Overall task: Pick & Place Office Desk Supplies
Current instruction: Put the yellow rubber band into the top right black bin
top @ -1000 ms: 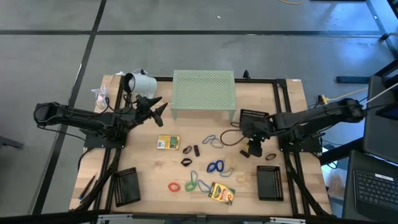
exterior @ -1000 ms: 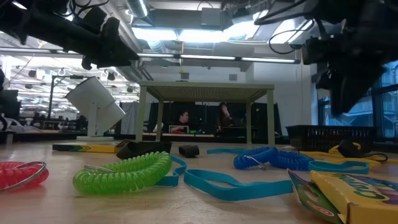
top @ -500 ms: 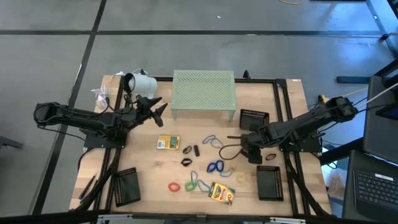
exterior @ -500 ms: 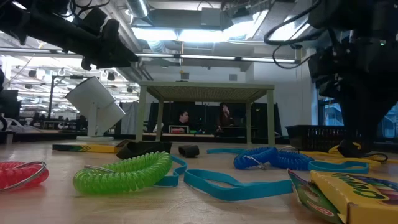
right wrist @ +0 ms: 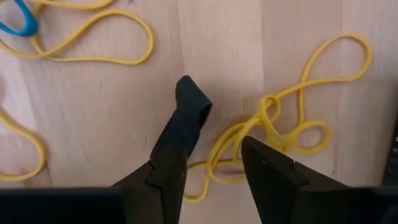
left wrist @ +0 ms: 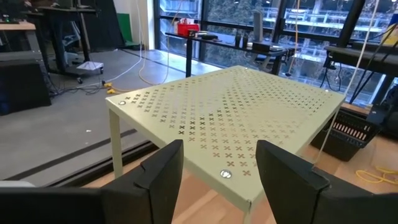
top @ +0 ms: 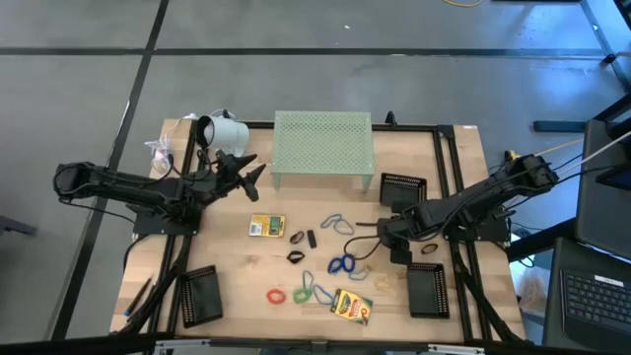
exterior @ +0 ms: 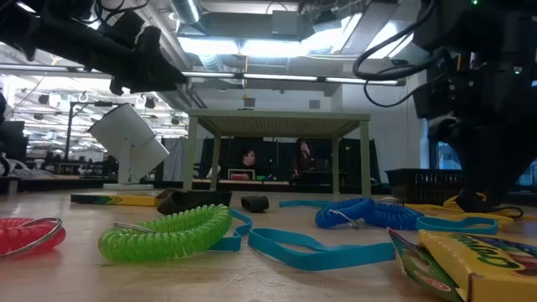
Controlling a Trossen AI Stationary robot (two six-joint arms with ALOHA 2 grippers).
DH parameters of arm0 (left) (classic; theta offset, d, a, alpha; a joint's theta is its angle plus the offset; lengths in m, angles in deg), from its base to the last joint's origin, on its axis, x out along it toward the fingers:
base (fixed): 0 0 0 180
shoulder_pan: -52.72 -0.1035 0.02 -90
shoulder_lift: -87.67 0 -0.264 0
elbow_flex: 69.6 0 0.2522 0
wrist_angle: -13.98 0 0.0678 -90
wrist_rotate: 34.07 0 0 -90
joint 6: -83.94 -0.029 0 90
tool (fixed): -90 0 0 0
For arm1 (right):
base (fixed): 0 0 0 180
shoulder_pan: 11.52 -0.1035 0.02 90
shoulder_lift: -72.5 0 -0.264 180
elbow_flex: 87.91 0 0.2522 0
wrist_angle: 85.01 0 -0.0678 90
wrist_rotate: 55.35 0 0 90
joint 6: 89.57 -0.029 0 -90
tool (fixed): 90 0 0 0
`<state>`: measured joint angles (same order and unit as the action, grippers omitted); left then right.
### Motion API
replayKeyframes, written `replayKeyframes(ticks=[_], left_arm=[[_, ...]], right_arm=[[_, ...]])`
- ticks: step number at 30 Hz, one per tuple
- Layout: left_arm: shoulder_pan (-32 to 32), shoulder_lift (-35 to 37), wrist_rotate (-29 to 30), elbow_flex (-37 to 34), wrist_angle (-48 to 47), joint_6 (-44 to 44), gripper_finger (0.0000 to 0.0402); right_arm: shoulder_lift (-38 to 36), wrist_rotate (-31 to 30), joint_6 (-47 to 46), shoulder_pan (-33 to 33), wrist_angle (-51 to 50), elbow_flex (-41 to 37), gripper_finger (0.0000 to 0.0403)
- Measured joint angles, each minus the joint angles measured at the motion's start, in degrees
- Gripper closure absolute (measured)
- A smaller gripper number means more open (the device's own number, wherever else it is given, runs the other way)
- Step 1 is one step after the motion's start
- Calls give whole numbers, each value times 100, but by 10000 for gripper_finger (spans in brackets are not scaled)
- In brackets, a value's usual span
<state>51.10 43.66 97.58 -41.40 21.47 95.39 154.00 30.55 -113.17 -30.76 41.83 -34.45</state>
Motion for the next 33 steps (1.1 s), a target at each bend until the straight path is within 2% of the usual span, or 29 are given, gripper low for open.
replayKeyframes(ticks=[13, 23, 27, 33], left_arm=[[0, -1, 0, 0, -94, 132, 203], [-1, 0, 0, 0, -93, 134, 203], [0, 0, 0, 0, -93, 134, 203], [-1, -2, 0, 0, -93, 134, 203]], right_arm=[[11, -394, -15, 0, -2, 0, 393], [11, -450, -142, 0, -123, 186, 399], [8, -852, 36, 0, -439, 674, 401], [8, -1782, 404, 0, -973, 1582, 402]])
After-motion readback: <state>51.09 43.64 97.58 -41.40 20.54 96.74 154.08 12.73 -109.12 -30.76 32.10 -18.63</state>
